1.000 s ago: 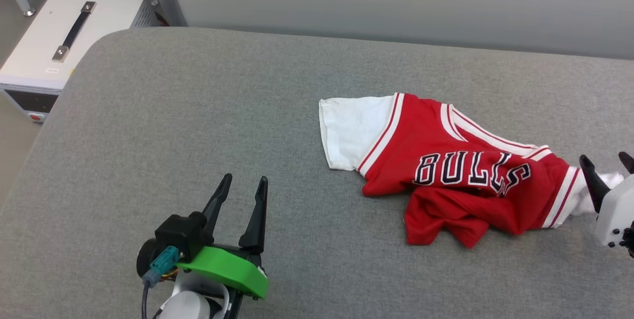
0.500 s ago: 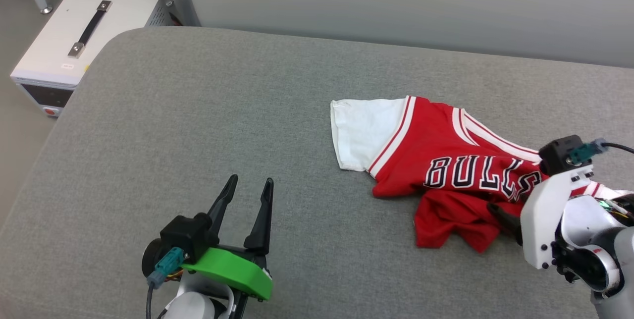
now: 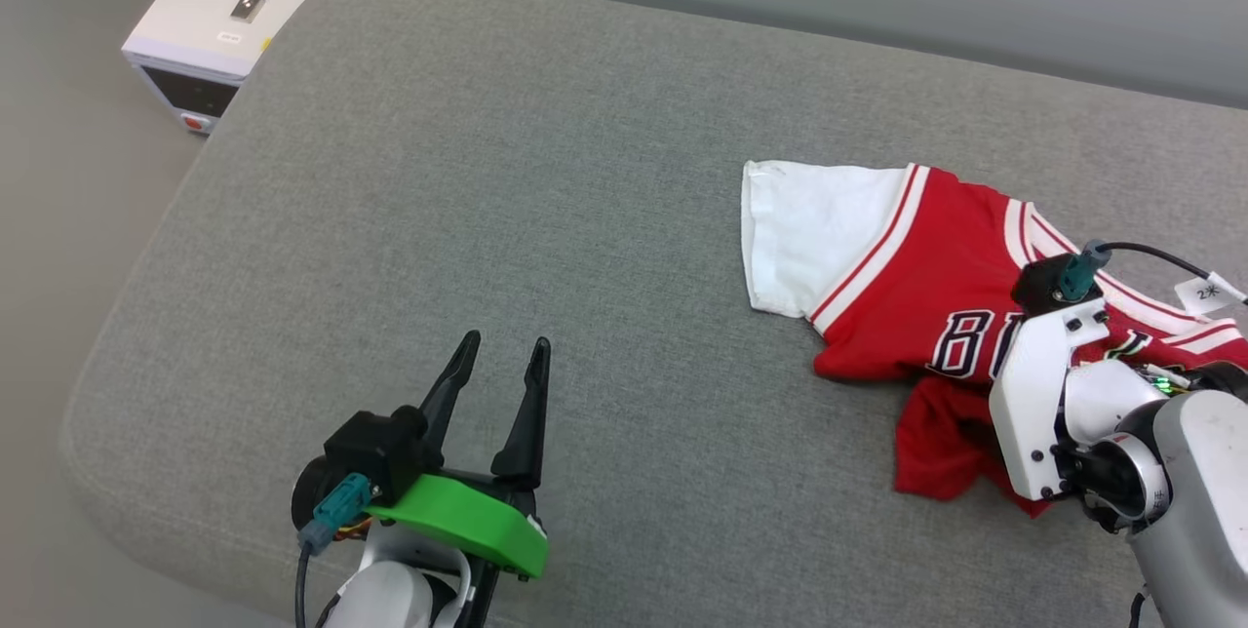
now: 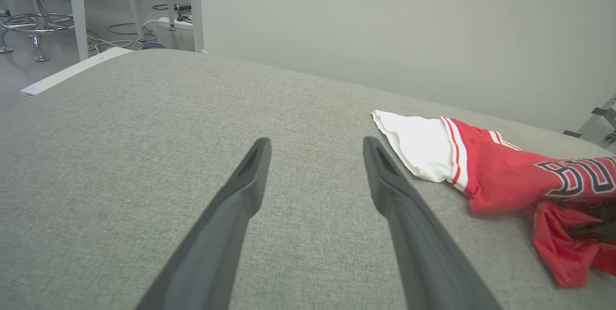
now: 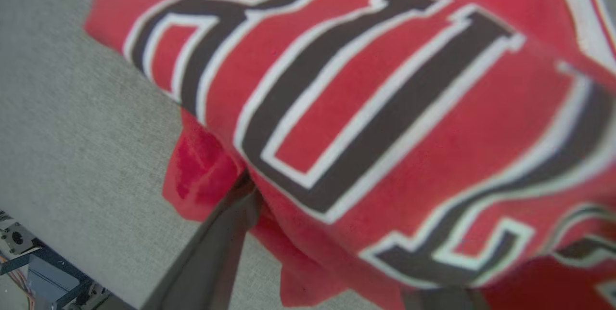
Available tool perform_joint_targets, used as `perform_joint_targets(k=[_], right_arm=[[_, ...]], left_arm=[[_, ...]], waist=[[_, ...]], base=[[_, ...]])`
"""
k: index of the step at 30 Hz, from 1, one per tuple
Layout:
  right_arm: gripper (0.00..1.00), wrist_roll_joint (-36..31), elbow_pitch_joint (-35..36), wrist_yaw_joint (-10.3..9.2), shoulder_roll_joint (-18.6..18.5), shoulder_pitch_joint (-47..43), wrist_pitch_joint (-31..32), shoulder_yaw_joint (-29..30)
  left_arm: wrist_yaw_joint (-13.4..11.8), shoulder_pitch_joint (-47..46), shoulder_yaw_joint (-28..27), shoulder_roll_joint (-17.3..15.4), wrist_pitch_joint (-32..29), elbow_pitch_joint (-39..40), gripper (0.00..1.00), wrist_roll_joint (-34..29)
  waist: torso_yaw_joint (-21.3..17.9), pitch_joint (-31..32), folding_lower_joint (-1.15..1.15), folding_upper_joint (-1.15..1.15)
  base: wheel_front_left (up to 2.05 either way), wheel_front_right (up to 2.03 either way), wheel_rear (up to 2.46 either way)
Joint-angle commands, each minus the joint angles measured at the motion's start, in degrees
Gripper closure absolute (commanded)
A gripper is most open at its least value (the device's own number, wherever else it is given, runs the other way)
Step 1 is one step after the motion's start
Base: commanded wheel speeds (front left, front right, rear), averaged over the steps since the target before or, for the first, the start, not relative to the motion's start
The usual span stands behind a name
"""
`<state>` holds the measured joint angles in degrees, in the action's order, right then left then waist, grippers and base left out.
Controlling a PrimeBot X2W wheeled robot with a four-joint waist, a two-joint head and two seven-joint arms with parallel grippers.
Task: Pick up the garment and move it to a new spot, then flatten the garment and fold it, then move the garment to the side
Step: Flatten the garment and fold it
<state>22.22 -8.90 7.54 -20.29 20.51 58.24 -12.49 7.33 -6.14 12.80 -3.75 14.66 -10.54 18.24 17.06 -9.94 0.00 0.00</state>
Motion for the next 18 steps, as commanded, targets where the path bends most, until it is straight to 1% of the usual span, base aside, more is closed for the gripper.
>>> perform_joint_targets(k=[1,5,6,7,8,12,13,18], right_arm=[[0.0,-0.6,-1.0,-0.05,0.0,0.8,0.0,-0.5],[0.0,0.0,-3.9,-0.05,0.6,0.9,-1.0,-1.3],[0.22,0.5,-4.6,-0.05,1.0,0.8,-1.2,-1.4],[0.67,0.9,-5.0,-0.05,1.2,0.7,-1.4,-1.8],[1.0,1.4,-5.2,-0.05,1.2,0.7,-1.8,-2.4],[1.0,4.2,-5.1,-0.05,1.0,0.8,-4.0,-5.7],[1.0,6.1,-4.4,-0.05,0.7,0.8,-5.0,-7.8],[1.0,11.8,-1.2,-0.05,-0.4,0.4,-6.5,-13.4]], left_arm=[[0.2,-1.0,0.1,0.3,0.3,-0.1,0.0,0.6],[0.2,-1.2,0.0,0.4,0.3,-0.2,0.0,0.6],[0.2,-1.2,0.0,0.5,0.3,-0.2,0.0,0.6],[0.2,-1.2,0.0,0.5,0.3,-0.2,0.0,0.6],[0.2,-1.2,-0.1,0.5,0.3,-0.3,0.0,0.6],[0.2,-1.4,-0.4,0.6,0.3,-0.8,0.0,0.4],[0.2,-1.3,-0.4,0.6,0.3,-1.0,0.0,0.3],[0.2,-0.7,-0.6,0.3,0.3,-1.4,0.0,0.1]], waist=[[1.8,-1.8,0.0,0.0],[2.3,-2.4,0.0,0.0],[2.3,-2.5,0.0,0.0],[2.2,-2.5,0.0,0.0],[2.1,-2.5,0.0,0.0],[1.0,-1.6,0.0,0.0],[0.3,-0.8,0.0,0.0],[-1.6,1.9,0.0,0.0]], base=[[0.0,0.0,0.0],[0.0,0.0,0.0],[0.0,0.0,0.0],[0.0,0.0,0.0],[0.0,0.0,0.0],[0.0,0.0,0.0],[0.0,0.0,0.0],[0.0,0.0,0.0]])
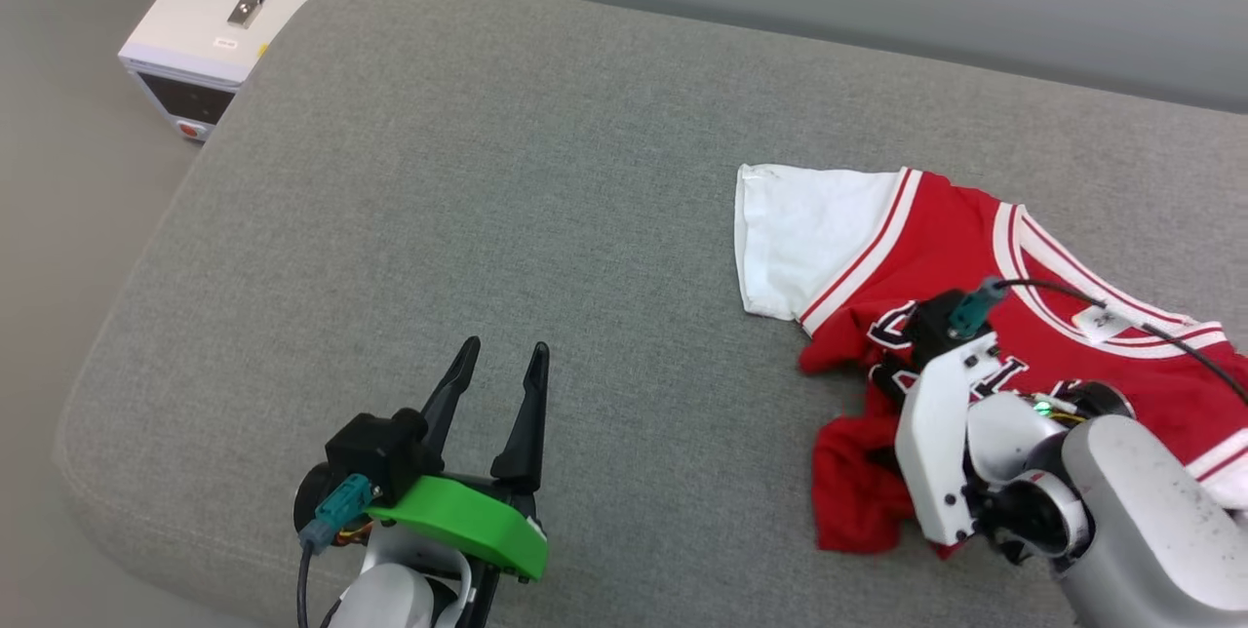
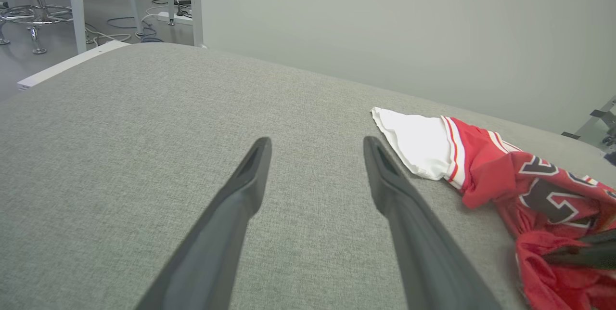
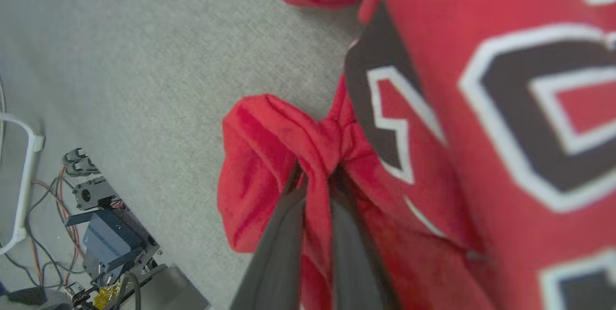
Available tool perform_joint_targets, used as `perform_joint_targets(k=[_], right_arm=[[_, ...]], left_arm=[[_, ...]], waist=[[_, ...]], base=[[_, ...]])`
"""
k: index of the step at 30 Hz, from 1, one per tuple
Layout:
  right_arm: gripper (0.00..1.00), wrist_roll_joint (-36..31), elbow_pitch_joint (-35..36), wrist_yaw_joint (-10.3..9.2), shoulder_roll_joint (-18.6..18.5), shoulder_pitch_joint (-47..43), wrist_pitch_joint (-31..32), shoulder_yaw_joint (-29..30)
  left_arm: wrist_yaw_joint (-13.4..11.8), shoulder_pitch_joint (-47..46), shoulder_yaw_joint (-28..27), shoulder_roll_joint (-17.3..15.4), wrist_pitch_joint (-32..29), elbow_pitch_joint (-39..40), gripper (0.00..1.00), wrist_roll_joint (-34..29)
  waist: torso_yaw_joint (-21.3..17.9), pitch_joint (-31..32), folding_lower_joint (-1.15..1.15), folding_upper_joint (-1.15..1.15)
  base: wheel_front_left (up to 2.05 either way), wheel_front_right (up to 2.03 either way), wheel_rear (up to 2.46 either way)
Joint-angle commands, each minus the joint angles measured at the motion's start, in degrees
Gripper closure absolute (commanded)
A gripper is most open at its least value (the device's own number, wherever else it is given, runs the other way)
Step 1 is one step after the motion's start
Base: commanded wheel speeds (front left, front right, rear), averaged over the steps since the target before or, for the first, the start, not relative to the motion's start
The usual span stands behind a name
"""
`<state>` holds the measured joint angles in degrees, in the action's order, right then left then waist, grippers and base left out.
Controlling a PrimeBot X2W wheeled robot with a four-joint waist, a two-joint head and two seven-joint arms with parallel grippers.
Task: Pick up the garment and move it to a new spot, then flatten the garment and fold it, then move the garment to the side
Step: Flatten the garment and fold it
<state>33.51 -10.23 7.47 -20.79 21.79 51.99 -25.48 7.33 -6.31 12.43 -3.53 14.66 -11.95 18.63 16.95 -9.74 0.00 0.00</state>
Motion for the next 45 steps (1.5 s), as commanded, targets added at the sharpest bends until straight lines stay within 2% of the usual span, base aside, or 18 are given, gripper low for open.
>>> perform_joint_targets(k=[1,11,18,19,20,27,33,39,45], right_arm=[[1.0,1.9,1.1,0.02,-0.1,-1.1,-0.2,-1.7],[1.0,9.4,10.2,0.02,-4.4,-5.7,4.5,-12.1],[0.99,7.5,10.8,0.02,-6.3,-8.0,3.4,-13.8],[0.4,6.9,10.6,0.02,-6.2,-8.0,2.2,-13.4],[0.0,6.6,10.3,0.02,-6.0,-8.2,1.2,-12.8],[0.0,6.5,10.9,0.02,-4.8,-9.2,-5.4,-6.5],[0.0,6.2,14.5,0.02,-3.8,-10.9,-12.5,2.6],[0.0,3.0,17.7,0.02,-1.2,-13.6,-23.0,13.1],[0.0,-1.1,18.5,0.02,3.3,-17.6,-35.3,21.8]], left_arm=[[0.2,-0.3,-0.3,0.0,0.3,0.0,0.0,-0.4],[0.2,1.5,-0.8,-0.6,0.3,-0.3,0.0,-0.6],[0.2,2.1,-0.4,-0.4,0.3,-0.4,0.0,-0.5],[0.2,2.0,-0.4,-0.4,0.3,-0.3,0.0,-0.5],[0.2,2.0,-0.4,-0.4,0.3,-0.3,0.0,-0.5],[0.2,2.4,-1.0,-0.3,0.3,-0.5,0.0,-0.4],[0.2,2.5,-1.9,-0.6,0.3,0.0,0.0,-0.4],[0.2,2.3,-3.1,-0.7,0.3,1.9,0.0,0.0],[0.2,2.2,-3.2,-0.8,0.3,3.1,0.0,0.5]], waist=[[-1.9,2.3,0.0,0.0],[-4.1,5.3,0.0,0.0],[-4.6,5.3,0.0,0.0],[-4.7,5.2,0.0,0.0],[-4.7,5.2,0.0,0.0],[-5.8,5.9,0.0,0.0],[-8.1,6.9,0.0,0.0],[-10.7,7.1,0.0,0.0],[-12.9,6.6,0.0,0.0]], base=[[0.0,0.0,0.0],[0.0,0.0,0.0],[0.0,0.0,0.0],[0.0,0.0,0.0],[0.0,0.0,0.0],[0.0,0.0,0.0],[0.0,0.0,0.0],[0.0,0.0,0.0],[0.0,0.0,0.0]])
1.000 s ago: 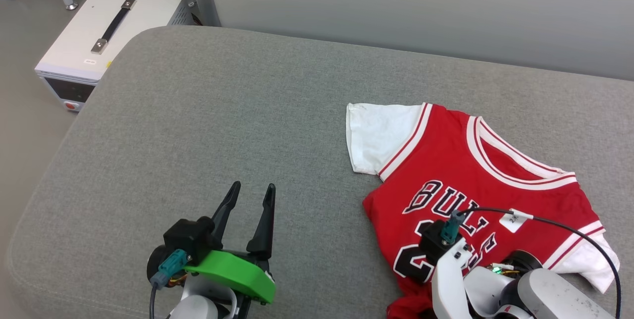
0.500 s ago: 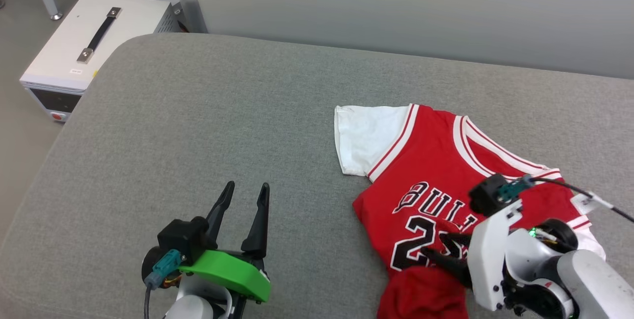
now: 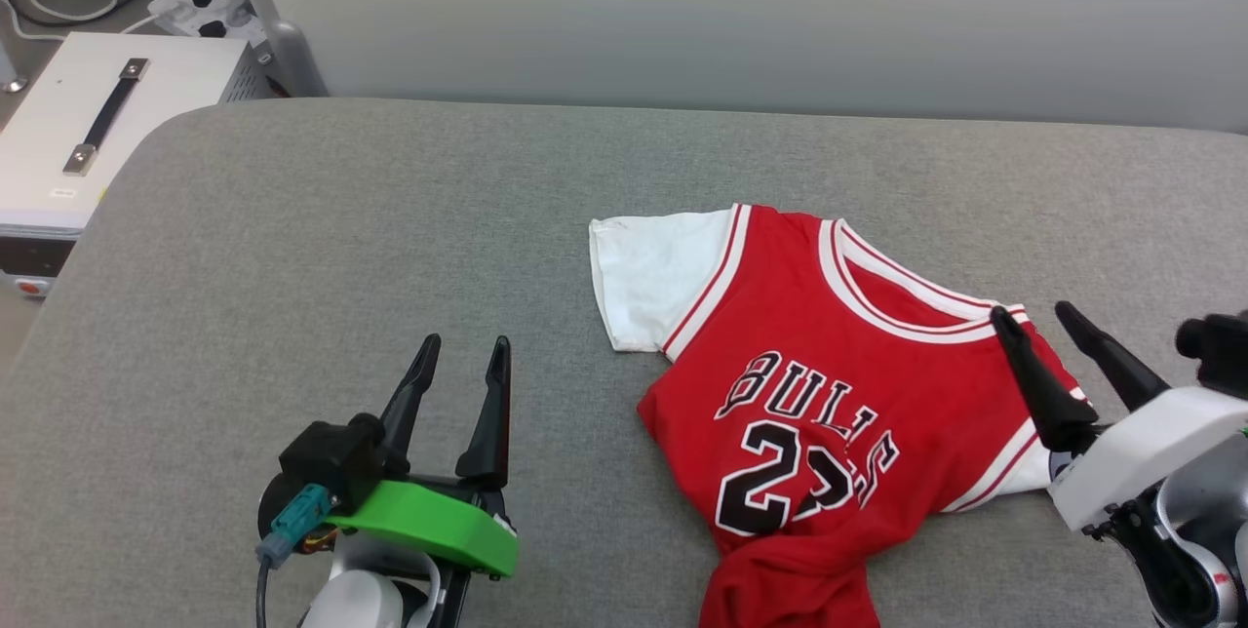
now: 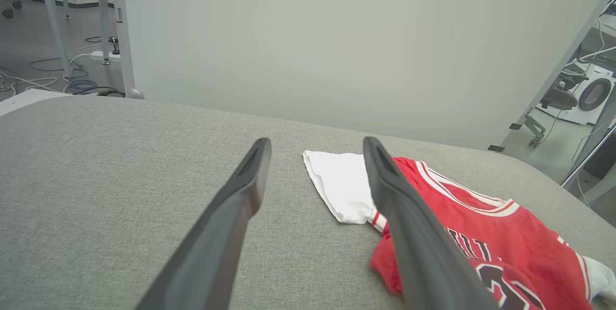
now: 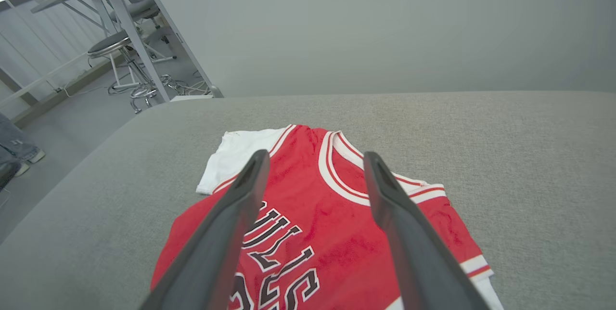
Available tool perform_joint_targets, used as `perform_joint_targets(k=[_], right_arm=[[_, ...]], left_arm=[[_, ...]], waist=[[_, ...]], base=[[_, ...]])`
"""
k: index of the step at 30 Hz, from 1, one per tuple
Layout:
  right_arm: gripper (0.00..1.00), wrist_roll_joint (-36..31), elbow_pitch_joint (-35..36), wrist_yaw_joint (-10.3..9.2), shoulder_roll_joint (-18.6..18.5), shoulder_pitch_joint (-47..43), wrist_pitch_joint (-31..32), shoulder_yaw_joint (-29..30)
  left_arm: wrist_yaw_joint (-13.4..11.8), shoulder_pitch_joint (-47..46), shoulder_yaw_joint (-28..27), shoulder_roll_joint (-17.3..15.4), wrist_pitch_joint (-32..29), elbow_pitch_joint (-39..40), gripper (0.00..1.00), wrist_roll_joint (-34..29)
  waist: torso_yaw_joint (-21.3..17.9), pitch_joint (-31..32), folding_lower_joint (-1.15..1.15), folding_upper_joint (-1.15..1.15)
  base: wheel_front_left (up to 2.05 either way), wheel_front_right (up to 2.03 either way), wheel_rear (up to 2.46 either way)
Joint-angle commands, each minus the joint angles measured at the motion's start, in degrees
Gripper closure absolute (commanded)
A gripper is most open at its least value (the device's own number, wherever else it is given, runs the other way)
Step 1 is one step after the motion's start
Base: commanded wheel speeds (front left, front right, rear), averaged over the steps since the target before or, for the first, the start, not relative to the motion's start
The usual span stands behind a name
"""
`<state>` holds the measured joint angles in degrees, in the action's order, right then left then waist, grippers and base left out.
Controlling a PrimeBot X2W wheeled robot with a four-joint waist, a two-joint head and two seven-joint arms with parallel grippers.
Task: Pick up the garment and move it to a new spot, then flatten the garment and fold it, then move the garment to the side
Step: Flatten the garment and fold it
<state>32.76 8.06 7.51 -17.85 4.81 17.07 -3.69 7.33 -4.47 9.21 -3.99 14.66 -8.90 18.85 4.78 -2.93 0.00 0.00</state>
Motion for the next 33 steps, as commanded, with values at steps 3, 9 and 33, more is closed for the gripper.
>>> perform_joint_targets(k=[3,9,33], right_arm=[[0.0,-3.1,0.1,-0.02,2.9,-2.7,-6.2,3.5],[0.0,-8.3,-0.4,-0.02,6.0,-4.8,-14.7,6.1],[0.0,-12.0,-0.2,-0.02,9.7,1.3,-20.4,4.6]], left_arm=[[0.2,0.5,0.1,-0.3,0.3,0.3,0.0,1.1],[0.2,-0.1,0.7,-0.8,0.3,0.2,0.0,2.1],[0.0,-36.5,7.4,-19.5,-51.5,-7.5,0.0,18.8]], waist=[[-1.8,-0.7,0.0,0.0],[-3.9,-2.1,0.0,0.0],[-15.7,-17.3,0.0,0.0]], base=[[0.0,0.0,0.0],[0.0,0.0,0.0],[0.0,0.0,0.0]])
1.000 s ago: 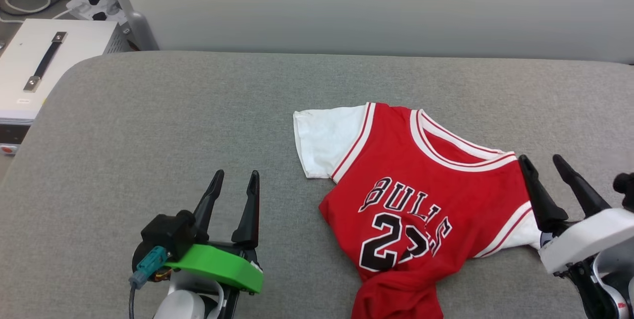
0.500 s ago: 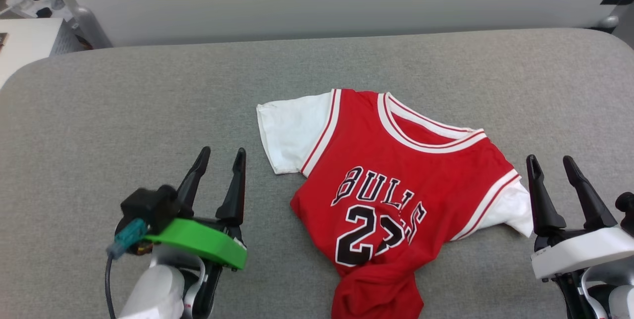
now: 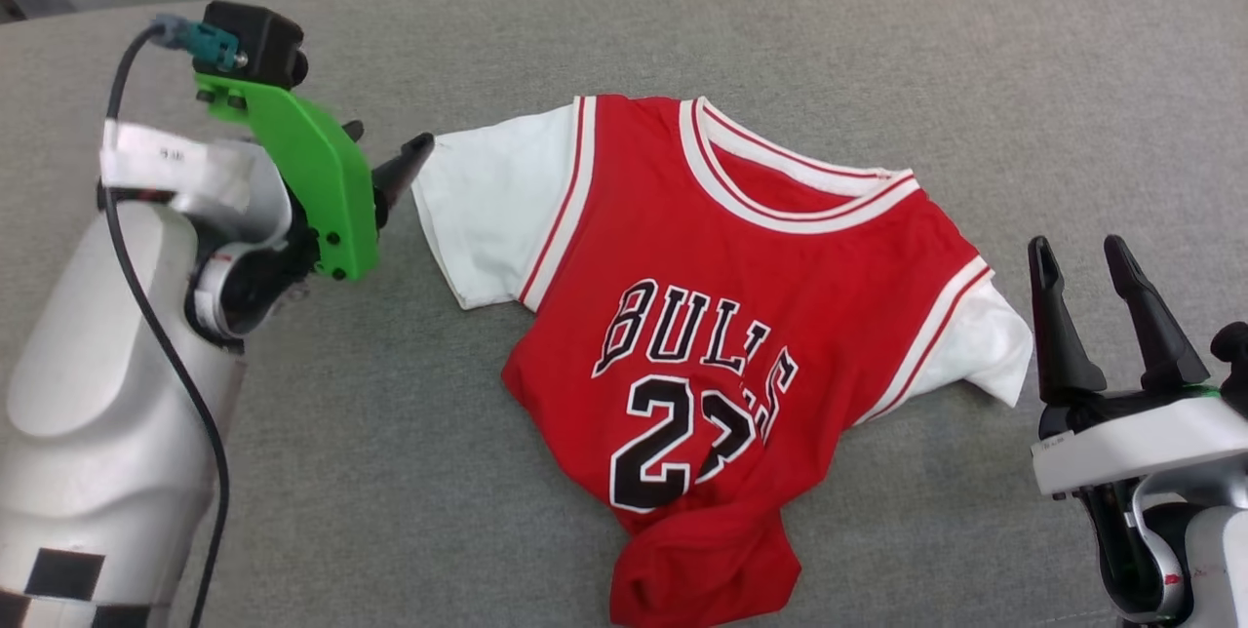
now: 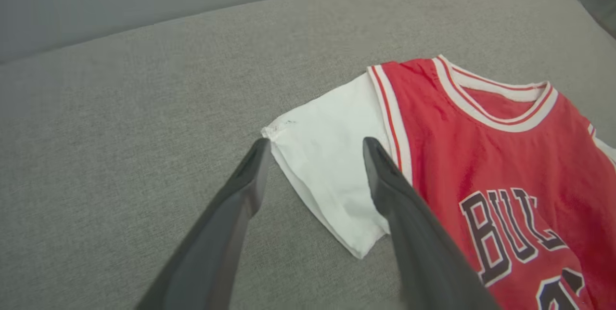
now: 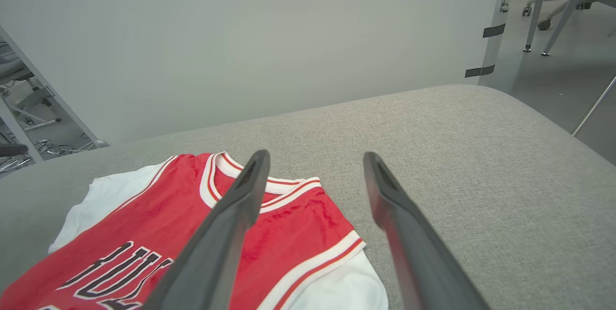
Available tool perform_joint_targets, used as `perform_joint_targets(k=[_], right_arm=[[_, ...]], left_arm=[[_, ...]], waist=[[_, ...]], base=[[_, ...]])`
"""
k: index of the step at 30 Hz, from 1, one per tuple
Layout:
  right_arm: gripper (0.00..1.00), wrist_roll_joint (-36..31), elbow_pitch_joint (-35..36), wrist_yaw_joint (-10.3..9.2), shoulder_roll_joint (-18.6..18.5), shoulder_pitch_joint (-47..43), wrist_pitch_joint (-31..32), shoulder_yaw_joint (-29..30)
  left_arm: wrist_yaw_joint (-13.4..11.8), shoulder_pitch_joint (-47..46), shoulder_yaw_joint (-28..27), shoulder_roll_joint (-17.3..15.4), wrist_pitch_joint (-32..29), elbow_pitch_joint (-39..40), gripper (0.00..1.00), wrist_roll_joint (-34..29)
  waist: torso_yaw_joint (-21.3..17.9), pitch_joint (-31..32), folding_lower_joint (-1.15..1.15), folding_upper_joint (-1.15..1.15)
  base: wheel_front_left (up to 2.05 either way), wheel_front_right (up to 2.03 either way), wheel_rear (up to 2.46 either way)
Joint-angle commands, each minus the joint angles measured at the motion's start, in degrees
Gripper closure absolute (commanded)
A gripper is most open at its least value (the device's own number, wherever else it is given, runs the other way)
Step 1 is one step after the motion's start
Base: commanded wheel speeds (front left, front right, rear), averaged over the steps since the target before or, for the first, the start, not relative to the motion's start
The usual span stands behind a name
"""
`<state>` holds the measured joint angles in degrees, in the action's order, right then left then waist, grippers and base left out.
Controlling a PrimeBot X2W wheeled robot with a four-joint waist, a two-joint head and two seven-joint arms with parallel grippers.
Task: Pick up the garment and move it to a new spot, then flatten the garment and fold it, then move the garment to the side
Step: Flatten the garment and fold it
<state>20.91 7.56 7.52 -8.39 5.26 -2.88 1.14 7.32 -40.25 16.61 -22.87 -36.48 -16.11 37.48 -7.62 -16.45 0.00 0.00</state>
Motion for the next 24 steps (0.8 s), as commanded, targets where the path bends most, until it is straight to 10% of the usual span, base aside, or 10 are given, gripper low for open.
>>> perform_joint_targets(k=[1,24], right_arm=[[0.0,-0.1,0.3,-0.03,0.4,1.3,-0.6,-0.4],[0.0,-0.6,-1.2,-0.03,2.8,4.3,-3.2,-2.1]], left_arm=[[-0.1,-2.3,0.2,-1.3,-2.7,-1.2,0.0,0.2],[-0.6,-10.5,5.5,-3.5,-5.7,-18.0,0.0,-4.1]], waist=[[-3.7,-4.5,0.0,0.0],[-6.9,-9.6,0.0,0.0]], base=[[0.0,0.0,0.0],[0.0,0.0,0.0]])
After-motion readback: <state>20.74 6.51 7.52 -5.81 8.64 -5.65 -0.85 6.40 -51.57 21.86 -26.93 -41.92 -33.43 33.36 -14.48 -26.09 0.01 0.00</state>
